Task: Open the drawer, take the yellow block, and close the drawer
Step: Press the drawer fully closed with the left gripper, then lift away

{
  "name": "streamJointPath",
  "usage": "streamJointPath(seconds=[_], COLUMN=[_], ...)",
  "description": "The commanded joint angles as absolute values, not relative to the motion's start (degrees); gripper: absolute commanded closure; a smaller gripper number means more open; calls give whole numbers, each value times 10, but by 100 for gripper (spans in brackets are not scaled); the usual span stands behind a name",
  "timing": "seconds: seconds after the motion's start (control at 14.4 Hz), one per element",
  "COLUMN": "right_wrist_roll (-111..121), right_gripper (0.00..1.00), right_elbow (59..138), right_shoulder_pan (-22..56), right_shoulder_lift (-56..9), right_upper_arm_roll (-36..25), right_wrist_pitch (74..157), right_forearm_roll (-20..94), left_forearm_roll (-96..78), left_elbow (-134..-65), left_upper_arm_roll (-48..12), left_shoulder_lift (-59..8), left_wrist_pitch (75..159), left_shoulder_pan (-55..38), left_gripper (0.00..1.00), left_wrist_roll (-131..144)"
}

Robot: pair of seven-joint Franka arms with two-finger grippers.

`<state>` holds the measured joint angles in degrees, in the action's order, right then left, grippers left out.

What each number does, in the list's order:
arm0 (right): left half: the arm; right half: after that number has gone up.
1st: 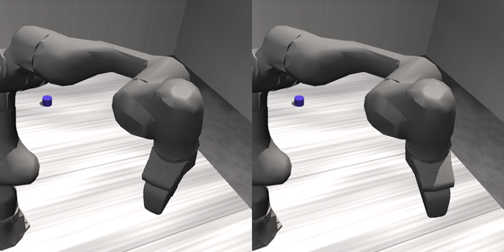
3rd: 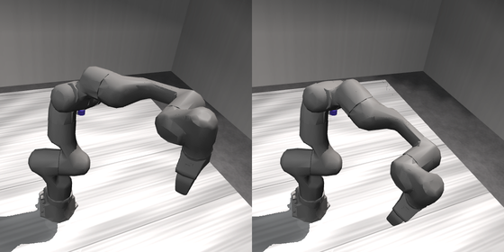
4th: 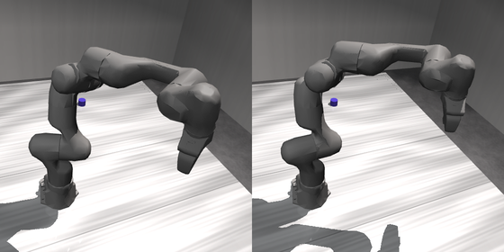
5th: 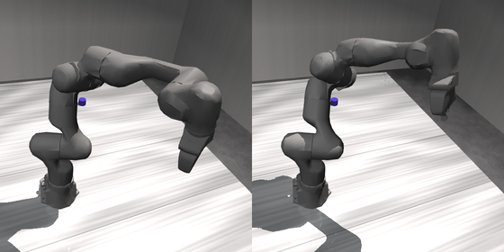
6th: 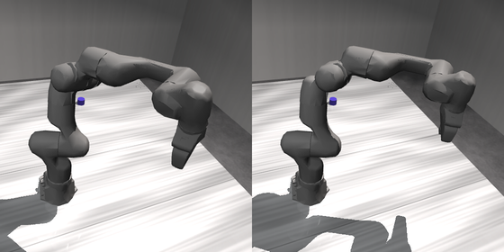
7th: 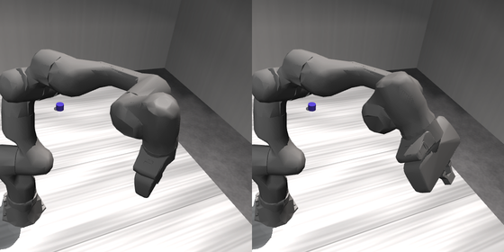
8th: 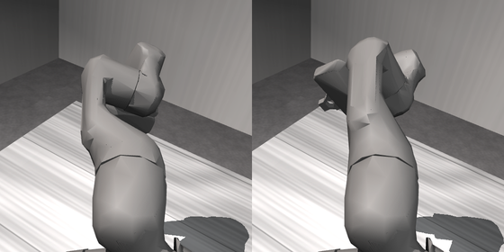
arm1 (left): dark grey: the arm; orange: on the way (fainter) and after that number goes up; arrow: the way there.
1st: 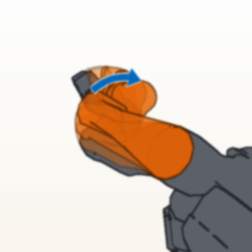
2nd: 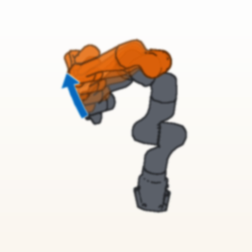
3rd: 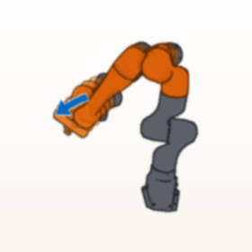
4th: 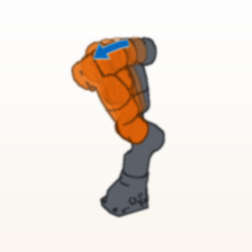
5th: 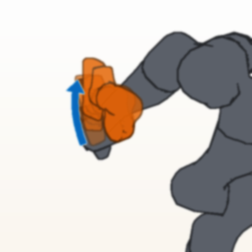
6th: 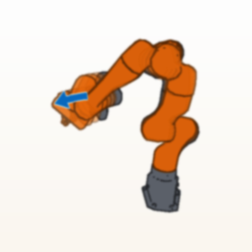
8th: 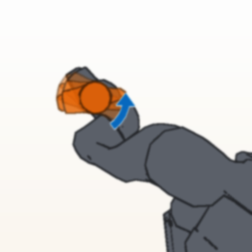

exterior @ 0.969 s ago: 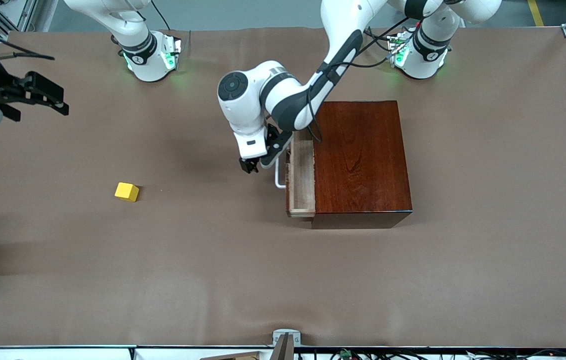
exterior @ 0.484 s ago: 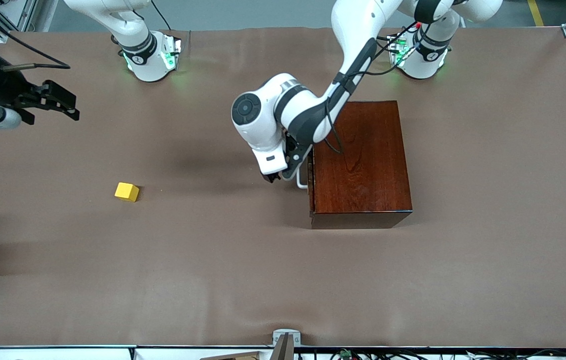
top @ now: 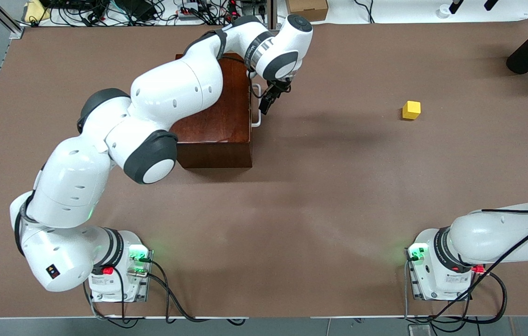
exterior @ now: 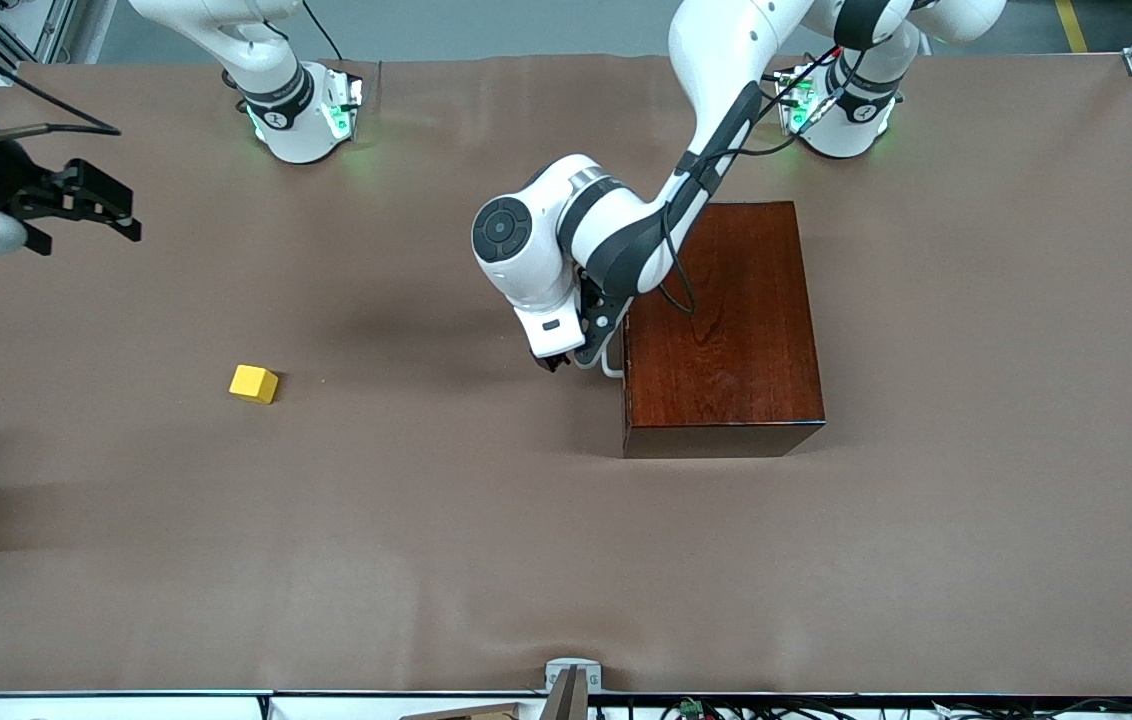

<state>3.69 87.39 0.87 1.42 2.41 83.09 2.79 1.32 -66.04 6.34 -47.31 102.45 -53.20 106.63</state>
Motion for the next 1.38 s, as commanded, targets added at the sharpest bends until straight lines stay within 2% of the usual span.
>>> streamJointPath(seconds=[0.0,0.21,0.42,0.97,1.31], right_wrist_roll=[45,44,44,40,38], right_gripper=[0,0,0,0,0], right_elbow=[893,893,892,892,892], right_shoulder_pan=[-2,-1,-1,-3,-8], right_shoulder_lift=[33,33,33,32,31], right_upper_arm_roll=[29,29,29,29,29], right_wrist_pitch=[834,832,830,827,822], right_forearm_roll=[32,32,31,31,31], left_forearm_roll=[22,20,19,-11,-11], left_elbow=[-655,-661,-682,-689,-755], left_upper_arm_roll=[59,64,62,62,62], left_shoulder_lift=[-427,-333,-252,-144,-89], left_wrist_pitch=[1027,1026,979,824,817], left_shoulder_pan=[-526,-513,-448,-250,-160], left_gripper=[0,0,0,0,0], left_wrist_roll=[1048,973,850,399,216])
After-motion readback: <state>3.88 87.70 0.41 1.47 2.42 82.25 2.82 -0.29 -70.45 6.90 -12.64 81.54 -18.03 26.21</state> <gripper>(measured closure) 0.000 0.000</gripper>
